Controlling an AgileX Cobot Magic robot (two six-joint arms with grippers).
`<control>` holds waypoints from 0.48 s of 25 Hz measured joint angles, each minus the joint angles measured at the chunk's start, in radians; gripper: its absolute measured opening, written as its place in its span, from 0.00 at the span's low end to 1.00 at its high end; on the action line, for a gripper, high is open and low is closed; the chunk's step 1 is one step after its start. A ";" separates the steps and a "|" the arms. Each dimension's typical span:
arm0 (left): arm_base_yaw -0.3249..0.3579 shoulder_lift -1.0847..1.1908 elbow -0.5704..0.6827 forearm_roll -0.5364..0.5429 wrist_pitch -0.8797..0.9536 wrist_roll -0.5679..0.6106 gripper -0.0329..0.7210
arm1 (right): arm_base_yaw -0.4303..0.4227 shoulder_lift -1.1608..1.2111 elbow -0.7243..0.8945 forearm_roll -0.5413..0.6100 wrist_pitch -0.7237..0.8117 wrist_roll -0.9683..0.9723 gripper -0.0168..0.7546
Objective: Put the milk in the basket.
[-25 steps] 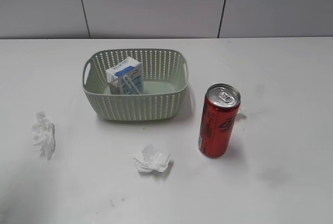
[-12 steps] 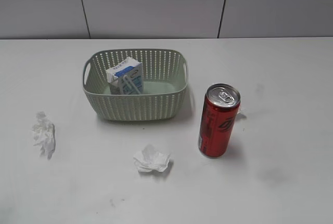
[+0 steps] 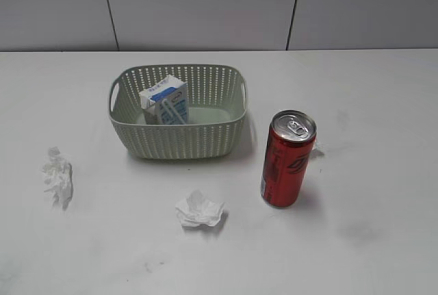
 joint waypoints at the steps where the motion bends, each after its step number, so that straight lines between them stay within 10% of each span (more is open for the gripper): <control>1: 0.000 -0.001 0.007 0.003 -0.015 0.000 0.83 | 0.000 0.000 0.000 0.000 0.000 0.000 0.74; 12: 0.000 -0.001 0.062 0.007 -0.103 0.000 0.83 | 0.000 0.000 0.000 0.000 0.000 0.000 0.74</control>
